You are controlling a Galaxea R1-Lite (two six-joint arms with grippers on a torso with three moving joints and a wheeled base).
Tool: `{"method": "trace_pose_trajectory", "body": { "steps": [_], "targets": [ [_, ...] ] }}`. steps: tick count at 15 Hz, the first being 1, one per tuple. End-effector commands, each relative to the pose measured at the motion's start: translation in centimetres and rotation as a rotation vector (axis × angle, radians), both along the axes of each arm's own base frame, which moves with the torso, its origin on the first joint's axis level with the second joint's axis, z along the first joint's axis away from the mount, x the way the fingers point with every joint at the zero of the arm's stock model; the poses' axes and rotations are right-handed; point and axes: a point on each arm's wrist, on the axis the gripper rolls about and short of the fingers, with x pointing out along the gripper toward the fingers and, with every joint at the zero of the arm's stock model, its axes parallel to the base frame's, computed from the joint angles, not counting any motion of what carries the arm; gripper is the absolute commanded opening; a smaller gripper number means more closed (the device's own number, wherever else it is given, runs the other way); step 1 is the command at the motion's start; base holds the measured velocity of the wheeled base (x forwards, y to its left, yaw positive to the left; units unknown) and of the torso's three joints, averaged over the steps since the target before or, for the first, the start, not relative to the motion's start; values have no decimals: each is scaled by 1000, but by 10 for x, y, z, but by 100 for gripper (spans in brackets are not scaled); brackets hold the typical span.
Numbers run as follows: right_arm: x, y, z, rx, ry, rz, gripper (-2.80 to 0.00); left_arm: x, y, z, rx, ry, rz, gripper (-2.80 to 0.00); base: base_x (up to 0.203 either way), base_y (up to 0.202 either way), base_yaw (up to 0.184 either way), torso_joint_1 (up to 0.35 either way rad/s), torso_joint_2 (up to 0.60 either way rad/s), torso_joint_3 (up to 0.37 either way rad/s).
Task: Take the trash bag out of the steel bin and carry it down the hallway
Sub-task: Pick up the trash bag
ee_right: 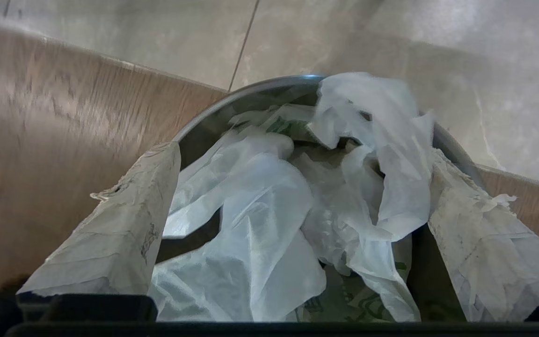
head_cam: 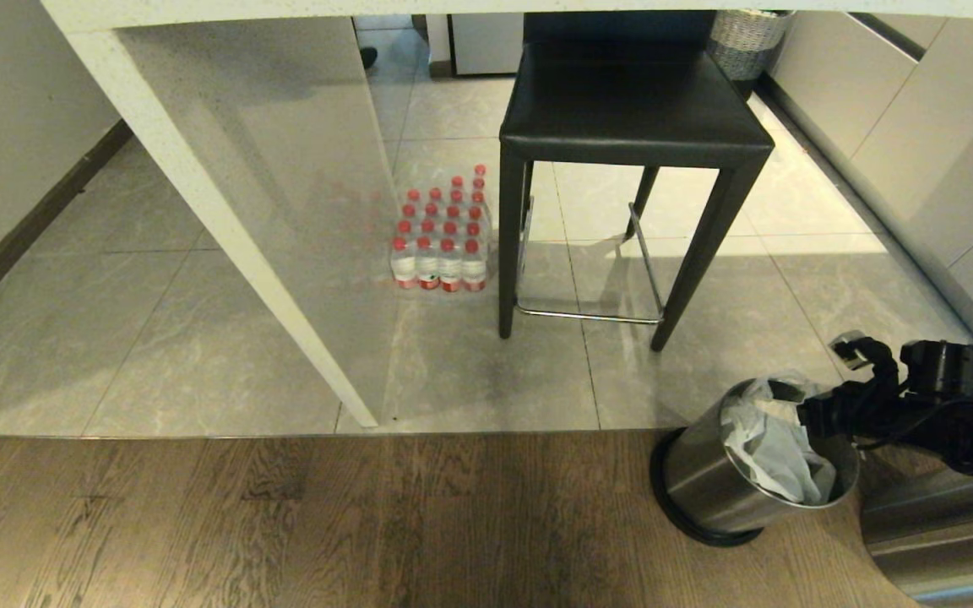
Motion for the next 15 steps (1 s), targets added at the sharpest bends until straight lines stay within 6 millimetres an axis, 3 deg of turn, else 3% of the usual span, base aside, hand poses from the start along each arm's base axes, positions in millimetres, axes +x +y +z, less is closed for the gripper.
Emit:
{"method": "trace_pose_trajectory", "body": {
  "steps": [1, 11, 15],
  "targets": [
    [-1, 0, -7, -25, 0, 20, 0, 0, 0, 0, 0, -1, 0, -280, 0, 0, 0, 0, 0, 0],
    [-9, 0, -25, -97, 67, 82, 0, 0, 0, 0, 0, -1, 0, -280, 0, 0, 0, 0, 0, 0],
    [-2, -3, -33, -120, 52, 89, 0, 0, 0, 0, 0, -1, 0, -280, 0, 0, 0, 0, 0, 0]
  ]
}}
